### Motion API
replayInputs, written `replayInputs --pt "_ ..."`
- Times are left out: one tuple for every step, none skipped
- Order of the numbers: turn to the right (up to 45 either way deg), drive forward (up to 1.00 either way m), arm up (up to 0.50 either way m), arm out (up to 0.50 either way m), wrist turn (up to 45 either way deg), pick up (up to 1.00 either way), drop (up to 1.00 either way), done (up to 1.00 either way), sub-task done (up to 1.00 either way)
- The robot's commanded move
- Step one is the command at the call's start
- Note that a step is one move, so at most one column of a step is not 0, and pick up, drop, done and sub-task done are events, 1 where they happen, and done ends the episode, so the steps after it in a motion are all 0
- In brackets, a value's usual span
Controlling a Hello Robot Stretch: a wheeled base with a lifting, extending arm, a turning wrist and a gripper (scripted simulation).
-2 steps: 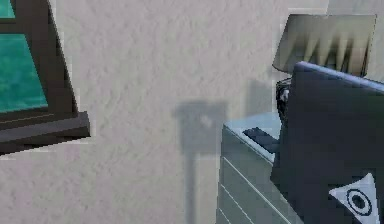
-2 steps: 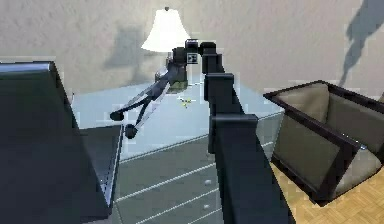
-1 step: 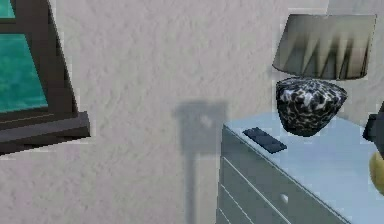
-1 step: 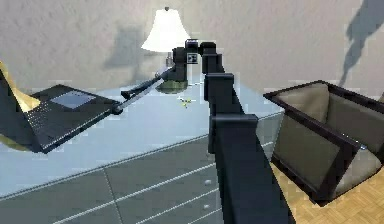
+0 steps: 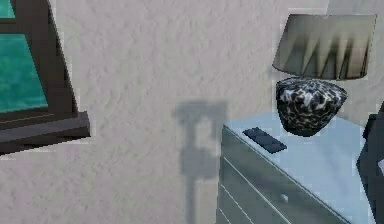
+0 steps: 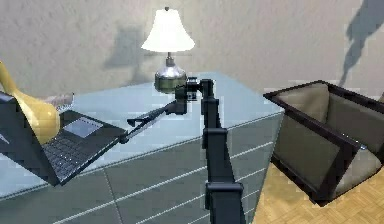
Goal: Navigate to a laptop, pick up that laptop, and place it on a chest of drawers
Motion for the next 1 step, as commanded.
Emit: replayInputs --pt "0.0 0.00 0.00 0.00 0.0 0.00 1.00 0.00 0.00"
